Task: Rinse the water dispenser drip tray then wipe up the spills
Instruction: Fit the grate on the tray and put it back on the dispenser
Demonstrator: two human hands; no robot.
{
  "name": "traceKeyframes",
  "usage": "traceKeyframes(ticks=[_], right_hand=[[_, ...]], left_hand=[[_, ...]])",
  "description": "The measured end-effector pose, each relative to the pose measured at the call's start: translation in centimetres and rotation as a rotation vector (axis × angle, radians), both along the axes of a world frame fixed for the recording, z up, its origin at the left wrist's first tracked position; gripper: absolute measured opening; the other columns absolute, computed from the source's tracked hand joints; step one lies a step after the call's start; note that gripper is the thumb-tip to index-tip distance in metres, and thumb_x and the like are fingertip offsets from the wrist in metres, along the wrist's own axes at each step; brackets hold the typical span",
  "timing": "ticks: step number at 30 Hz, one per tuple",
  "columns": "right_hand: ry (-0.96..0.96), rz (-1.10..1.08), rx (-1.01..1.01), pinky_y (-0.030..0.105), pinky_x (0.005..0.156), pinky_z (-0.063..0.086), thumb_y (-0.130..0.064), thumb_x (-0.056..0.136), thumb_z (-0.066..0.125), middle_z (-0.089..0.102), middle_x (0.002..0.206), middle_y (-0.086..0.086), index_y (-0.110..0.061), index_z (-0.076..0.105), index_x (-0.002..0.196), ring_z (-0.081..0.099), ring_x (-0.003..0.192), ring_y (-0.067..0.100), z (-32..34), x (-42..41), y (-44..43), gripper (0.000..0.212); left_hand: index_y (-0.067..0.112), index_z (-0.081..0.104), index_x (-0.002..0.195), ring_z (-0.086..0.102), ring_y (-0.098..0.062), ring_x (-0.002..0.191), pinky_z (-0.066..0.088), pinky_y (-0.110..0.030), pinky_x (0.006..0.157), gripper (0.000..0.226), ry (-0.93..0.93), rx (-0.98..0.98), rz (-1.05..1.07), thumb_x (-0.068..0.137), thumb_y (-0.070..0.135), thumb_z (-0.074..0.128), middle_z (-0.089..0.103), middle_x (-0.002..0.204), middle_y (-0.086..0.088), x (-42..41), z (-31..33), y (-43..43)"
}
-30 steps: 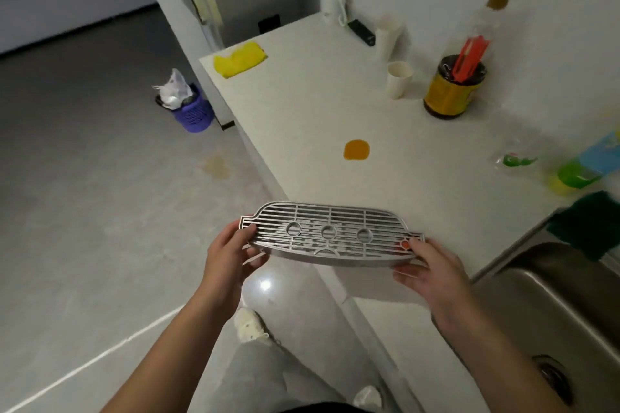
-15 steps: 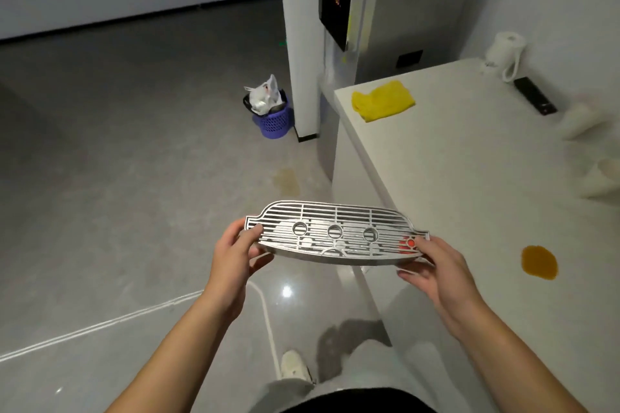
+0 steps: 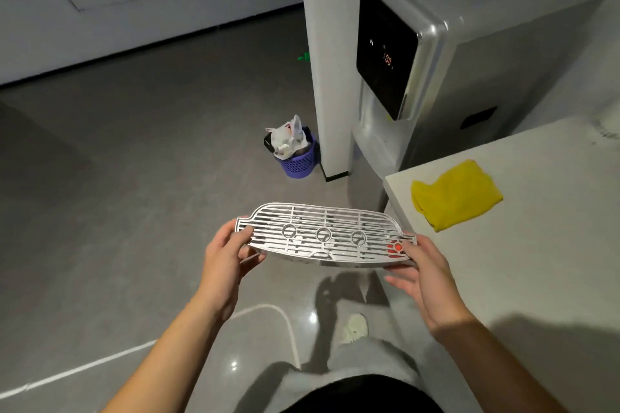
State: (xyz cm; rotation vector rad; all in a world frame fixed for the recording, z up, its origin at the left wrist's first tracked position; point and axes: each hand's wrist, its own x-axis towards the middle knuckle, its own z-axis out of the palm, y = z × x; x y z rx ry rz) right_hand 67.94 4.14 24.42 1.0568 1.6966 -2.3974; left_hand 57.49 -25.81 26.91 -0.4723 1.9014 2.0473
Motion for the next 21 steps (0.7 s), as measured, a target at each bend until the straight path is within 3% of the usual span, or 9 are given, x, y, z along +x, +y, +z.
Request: traceKeyframes(ticks=[8, 12, 17, 21], right_hand=[[-0.050, -0.132, 0.045, 0.031, 0.061, 0.059, -0.015, 0.103, 0.056, 0.079, 0.097, 0.011, -0.018, 0.069, 0.109, 0.077, 0.075, 0.021, -0.5, -14.9, 2.4, 0.015], [-0.073, -0.245, 0.034, 0.041, 0.075, 0.063, -0.018, 0.106, 0.052, 0.076, 0.107, 0.019, -0.012, 0.065, 0.121, 0.074, 0.093, 0.033, -2.6, -21.1, 2.5, 0.021], [-0.121, -0.524, 0.054, 0.047, 0.077, 0.056, -0.017, 0.106, 0.050, 0.072, 0.110, 0.027, -0.010, 0.065, 0.117, 0.068, 0.089, 0.037, -4.4, -27.5, 0.7, 0.019], [-0.169, -0.750, 0.011, 0.046, 0.084, 0.057, -0.021, 0.104, 0.053, 0.077, 0.113, 0.018, -0.015, 0.062, 0.124, 0.073, 0.101, 0.037, -6.4, -31.1, -0.9, 0.023]], left_hand=[[0.017, 0.075, 0.117, 0.066, -0.016, 0.074, 0.058, -0.039, 0.084, 0.022, -0.023, 0.021, -0.102, 0.101, 0.020, 0.061, 0.062, 0.098, -0.015, -18.5, -0.5, 3.8], [0.018, 0.074, 0.116, 0.070, -0.019, 0.089, 0.057, -0.036, 0.082, 0.021, -0.026, 0.034, -0.252, 0.103, 0.017, 0.058, 0.077, 0.104, -0.008, -28.6, -3.0, 6.3], [0.016, 0.071, 0.123, 0.071, -0.020, 0.097, 0.060, -0.032, 0.083, 0.023, -0.098, 0.083, -0.486, 0.103, 0.015, 0.058, 0.077, 0.111, -0.010, -40.4, -6.1, 9.4], [0.014, 0.067, 0.129, 0.073, -0.016, 0.086, 0.061, -0.029, 0.074, 0.027, -0.197, 0.095, -0.657, 0.103, 0.014, 0.059, 0.077, 0.103, -0.009, -48.0, -8.8, 12.4]])
